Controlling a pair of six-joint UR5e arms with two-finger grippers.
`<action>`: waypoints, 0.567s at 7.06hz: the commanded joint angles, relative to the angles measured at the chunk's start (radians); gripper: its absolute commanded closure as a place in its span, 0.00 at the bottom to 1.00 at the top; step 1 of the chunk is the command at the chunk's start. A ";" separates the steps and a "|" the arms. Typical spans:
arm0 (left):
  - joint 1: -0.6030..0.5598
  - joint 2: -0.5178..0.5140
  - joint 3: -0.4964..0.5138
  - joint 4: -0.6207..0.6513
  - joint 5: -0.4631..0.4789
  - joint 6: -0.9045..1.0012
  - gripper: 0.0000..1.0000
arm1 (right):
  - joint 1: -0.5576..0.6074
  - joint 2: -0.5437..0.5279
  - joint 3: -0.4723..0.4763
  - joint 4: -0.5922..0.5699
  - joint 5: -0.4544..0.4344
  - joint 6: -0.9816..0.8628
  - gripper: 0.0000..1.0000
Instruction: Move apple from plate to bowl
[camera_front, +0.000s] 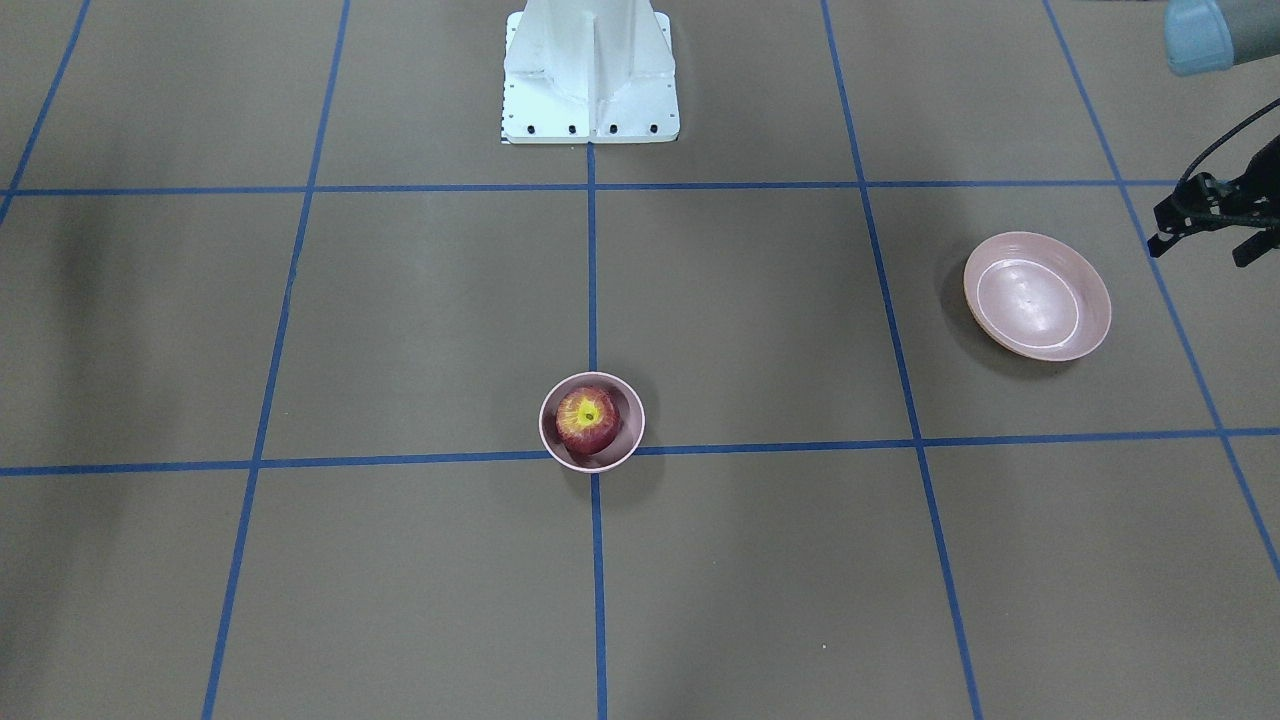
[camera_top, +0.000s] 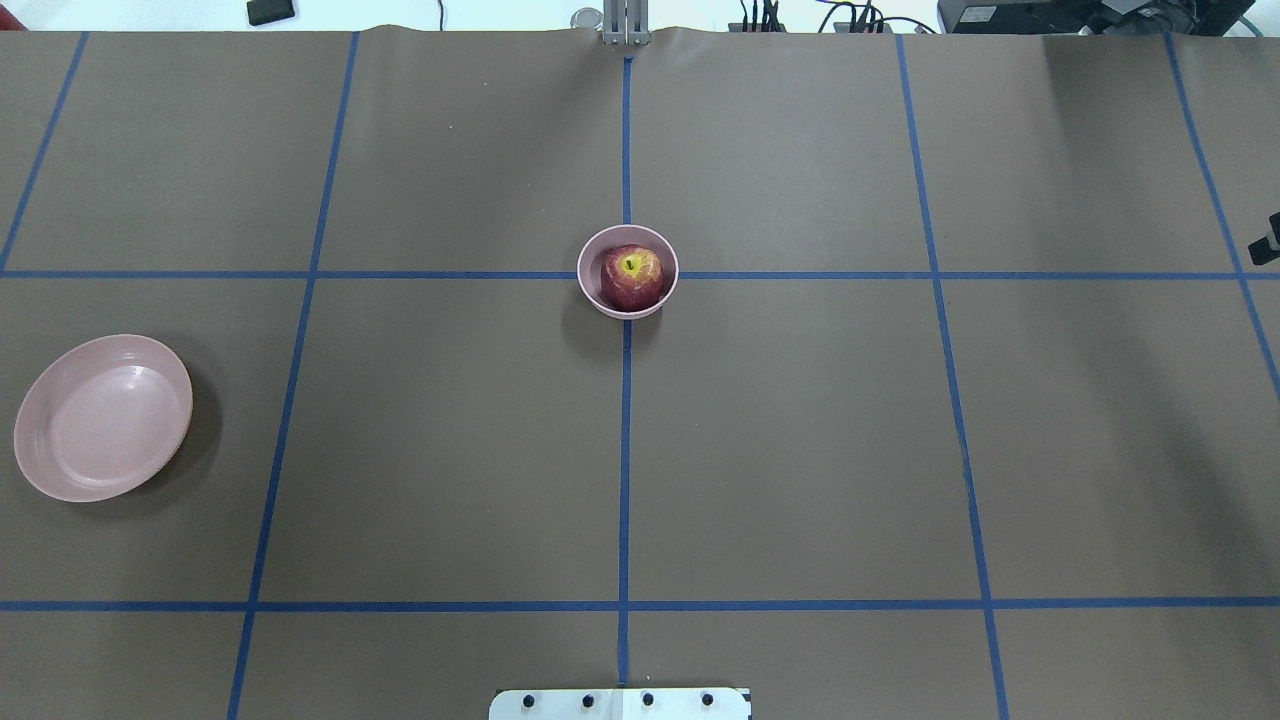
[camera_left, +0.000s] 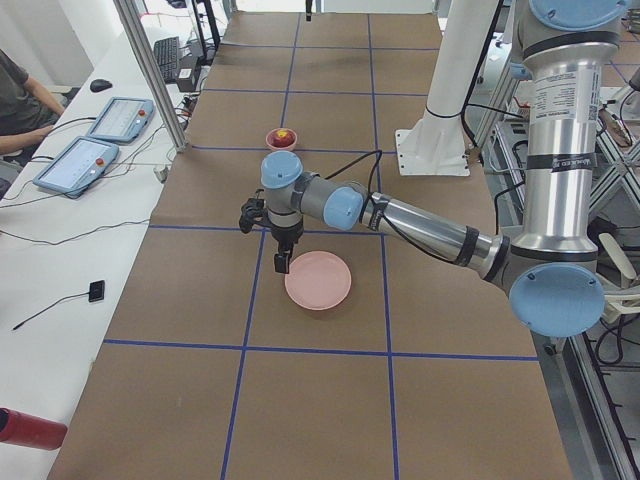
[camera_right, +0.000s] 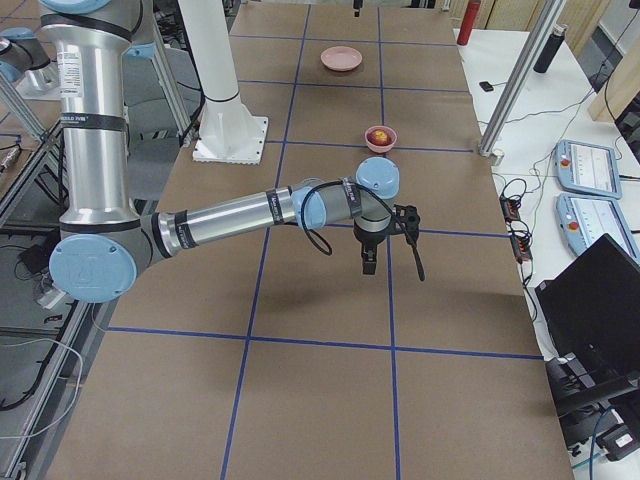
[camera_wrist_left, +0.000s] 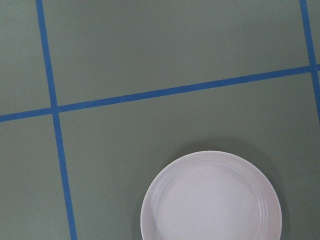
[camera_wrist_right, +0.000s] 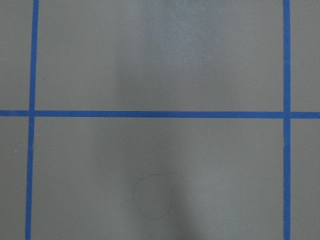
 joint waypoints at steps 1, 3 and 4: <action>-0.002 -0.005 -0.002 -0.005 -0.004 -0.002 0.02 | 0.000 0.008 -0.005 0.000 -0.001 0.002 0.00; -0.002 -0.006 0.001 -0.003 0.002 -0.008 0.02 | 0.000 0.008 0.002 -0.001 0.002 0.002 0.00; -0.002 -0.012 -0.001 -0.003 0.003 -0.011 0.02 | 0.000 0.008 0.001 0.000 0.000 0.002 0.00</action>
